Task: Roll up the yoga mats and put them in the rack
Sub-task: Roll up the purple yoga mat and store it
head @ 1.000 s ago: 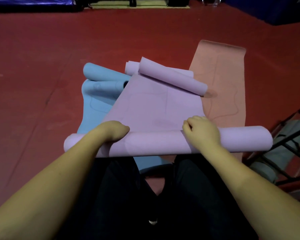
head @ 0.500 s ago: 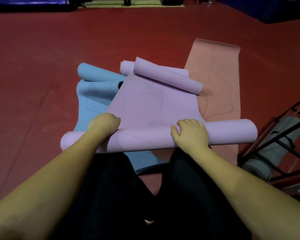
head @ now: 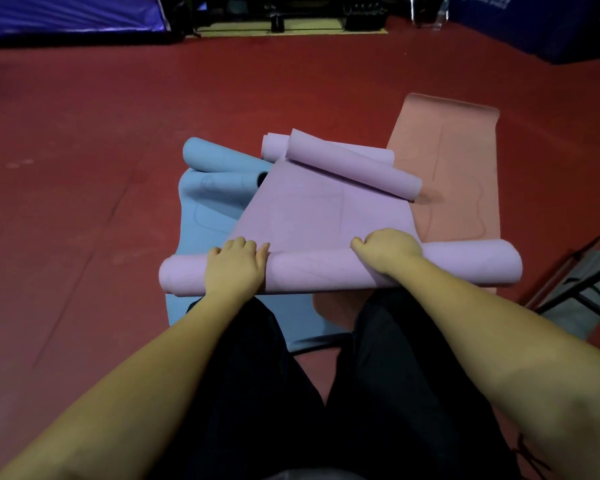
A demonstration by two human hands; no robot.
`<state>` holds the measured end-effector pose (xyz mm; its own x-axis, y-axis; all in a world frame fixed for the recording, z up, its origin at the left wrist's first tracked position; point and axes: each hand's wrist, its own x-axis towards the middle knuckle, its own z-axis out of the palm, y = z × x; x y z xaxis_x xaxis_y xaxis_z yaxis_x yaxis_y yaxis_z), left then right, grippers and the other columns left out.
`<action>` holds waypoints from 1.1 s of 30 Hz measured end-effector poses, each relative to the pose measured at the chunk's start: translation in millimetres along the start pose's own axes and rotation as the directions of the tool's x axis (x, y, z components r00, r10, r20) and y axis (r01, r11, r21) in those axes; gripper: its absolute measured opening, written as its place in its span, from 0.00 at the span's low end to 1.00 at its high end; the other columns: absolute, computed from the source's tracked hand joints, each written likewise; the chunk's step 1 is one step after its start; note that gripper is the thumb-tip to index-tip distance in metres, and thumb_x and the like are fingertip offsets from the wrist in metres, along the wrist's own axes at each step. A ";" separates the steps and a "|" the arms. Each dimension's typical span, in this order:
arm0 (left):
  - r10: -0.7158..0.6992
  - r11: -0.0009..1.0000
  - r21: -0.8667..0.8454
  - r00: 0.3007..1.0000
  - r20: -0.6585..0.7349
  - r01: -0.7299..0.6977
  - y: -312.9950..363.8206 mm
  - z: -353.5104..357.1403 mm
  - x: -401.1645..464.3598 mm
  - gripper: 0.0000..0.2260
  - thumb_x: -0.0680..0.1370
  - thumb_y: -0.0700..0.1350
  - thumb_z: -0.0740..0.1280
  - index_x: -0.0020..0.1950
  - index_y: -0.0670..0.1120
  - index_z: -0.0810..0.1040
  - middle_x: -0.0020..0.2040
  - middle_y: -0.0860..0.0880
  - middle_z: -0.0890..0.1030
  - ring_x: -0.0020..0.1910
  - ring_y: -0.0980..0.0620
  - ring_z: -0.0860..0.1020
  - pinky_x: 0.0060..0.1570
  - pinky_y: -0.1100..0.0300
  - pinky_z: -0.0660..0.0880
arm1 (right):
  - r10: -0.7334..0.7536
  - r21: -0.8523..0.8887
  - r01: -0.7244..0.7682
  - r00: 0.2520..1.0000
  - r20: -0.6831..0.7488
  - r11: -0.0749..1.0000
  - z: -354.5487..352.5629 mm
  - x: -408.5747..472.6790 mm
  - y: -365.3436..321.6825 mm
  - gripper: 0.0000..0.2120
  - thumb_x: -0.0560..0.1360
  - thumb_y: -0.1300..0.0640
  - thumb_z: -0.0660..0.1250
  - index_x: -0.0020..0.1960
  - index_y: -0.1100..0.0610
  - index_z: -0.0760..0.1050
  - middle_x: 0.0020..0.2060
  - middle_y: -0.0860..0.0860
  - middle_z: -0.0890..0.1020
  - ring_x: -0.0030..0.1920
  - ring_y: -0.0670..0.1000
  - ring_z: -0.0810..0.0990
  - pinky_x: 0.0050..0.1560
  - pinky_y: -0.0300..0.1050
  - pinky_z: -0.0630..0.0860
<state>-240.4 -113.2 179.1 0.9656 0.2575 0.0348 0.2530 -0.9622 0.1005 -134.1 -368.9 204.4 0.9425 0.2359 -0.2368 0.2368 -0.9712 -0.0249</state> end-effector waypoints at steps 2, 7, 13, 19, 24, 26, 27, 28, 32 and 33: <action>0.030 0.999 0.021 0.999 -0.009 -0.030 -0.9 -3.9 1.2 0.32 0.77 0.59 0.39 0.50 0.46 0.81 0.48 0.47 0.81 0.51 0.43 0.77 0.46 0.49 0.62 | 0.010 -0.004 -0.010 1.000 0.002 1.000 -2.4 -1.8 0.9 0.30 0.79 0.39 0.48 0.62 0.58 0.78 0.61 0.60 0.79 0.59 0.60 0.77 0.56 0.50 0.72; 0.062 0.998 0.008 0.998 -0.006 -0.062 3.9 -19.6 3.1 0.23 0.84 0.55 0.49 0.51 0.45 0.80 0.52 0.46 0.81 0.53 0.43 0.76 0.54 0.48 0.66 | 0.026 0.025 -0.028 0.996 0.090 0.999 -14.9 -8.8 10.5 0.32 0.79 0.38 0.48 0.65 0.60 0.76 0.64 0.61 0.77 0.61 0.61 0.76 0.61 0.51 0.72; 0.010 1.000 -0.012 0.983 0.183 -0.008 1.2 -37.5 -8.4 0.28 0.84 0.58 0.46 0.54 0.44 0.80 0.58 0.40 0.80 0.57 0.39 0.77 0.58 0.49 0.69 | -0.041 0.090 0.011 0.939 0.342 0.996 -33.2 -21.0 9.4 0.29 0.83 0.41 0.50 0.75 0.59 0.65 0.76 0.57 0.64 0.74 0.57 0.64 0.71 0.48 0.60; -0.054 0.996 -0.034 0.887 0.459 0.078 -3.3 -37.5 2.4 0.30 0.84 0.60 0.45 0.70 0.41 0.74 0.71 0.39 0.72 0.69 0.40 0.70 0.67 0.48 0.65 | -0.060 0.117 0.012 0.908 0.415 0.993 -24.1 -17.2 1.5 0.26 0.82 0.43 0.53 0.72 0.58 0.70 0.74 0.57 0.68 0.71 0.56 0.68 0.67 0.46 0.63; -0.048 0.994 -0.053 0.830 0.556 0.093 -3.4 -37.9 23.0 0.29 0.85 0.58 0.48 0.76 0.38 0.65 0.77 0.39 0.64 0.75 0.40 0.64 0.72 0.51 0.59 | -0.051 0.116 0.071 0.985 -0.163 0.991 -5.5 -15.3 2.7 0.18 0.80 0.48 0.54 0.39 0.55 0.75 0.47 0.56 0.81 0.43 0.58 0.74 0.41 0.47 0.69; -0.030 0.990 -0.091 0.806 0.592 0.104 -3.7 -38.4 32.7 0.27 0.85 0.57 0.50 0.77 0.39 0.64 0.78 0.40 0.62 0.76 0.42 0.62 0.74 0.51 0.57 | -0.035 0.140 0.076 0.959 -0.281 0.987 -0.4 -23.7 3.5 0.20 0.81 0.48 0.54 0.39 0.57 0.76 0.44 0.55 0.80 0.43 0.59 0.74 0.39 0.47 0.68; -0.030 0.987 -0.105 0.790 0.613 0.120 -3.9 -38.5 36.8 0.27 0.85 0.57 0.51 0.77 0.41 0.65 0.78 0.41 0.62 0.77 0.43 0.62 0.74 0.51 0.57 | -0.042 0.140 0.091 0.947 -0.318 0.986 4.1 -28.1 3.6 0.21 0.80 0.47 0.54 0.40 0.57 0.77 0.44 0.56 0.80 0.45 0.59 0.75 0.40 0.48 0.69; -0.031 0.983 -0.121 0.774 0.632 0.138 -4.0 -38.4 40.9 0.25 0.85 0.56 0.53 0.76 0.42 0.66 0.78 0.42 0.63 0.76 0.43 0.62 0.73 0.51 0.57 | -0.056 0.144 0.115 0.932 -0.358 0.983 8.9 -33.4 3.5 0.22 0.79 0.46 0.53 0.40 0.58 0.78 0.43 0.56 0.80 0.47 0.60 0.76 0.41 0.50 0.71; -0.092 0.916 -0.207 0.684 0.724 0.343 -9.5 -34.8 51.7 0.14 0.80 0.53 0.65 0.56 0.43 0.78 0.65 0.42 0.78 0.60 0.45 0.76 0.63 0.52 0.70 | -0.140 0.056 0.176 0.907 -0.397 0.983 34.1 -52.2 4.2 0.26 0.75 0.42 0.49 0.46 0.59 0.79 0.41 0.57 0.81 0.47 0.61 0.78 0.49 0.53 0.72; -0.107 0.867 -0.242 0.638 0.763 0.435 -9.4 -34.3 52.5 0.15 0.77 0.51 0.68 0.54 0.40 0.80 0.58 0.41 0.82 0.57 0.44 0.79 0.62 0.50 0.73 | -0.159 0.024 0.183 0.904 -0.396 0.983 39.2 -54.5 5.4 0.26 0.76 0.42 0.50 0.49 0.59 0.79 0.43 0.56 0.82 0.47 0.61 0.78 0.51 0.53 0.71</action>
<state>-194.1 -87.6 214.2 0.6341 0.1997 -0.7470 0.6252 -0.7009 0.3433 -193.4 -388.3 179.1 0.9082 0.3804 0.1747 0.3996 -0.9121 -0.0911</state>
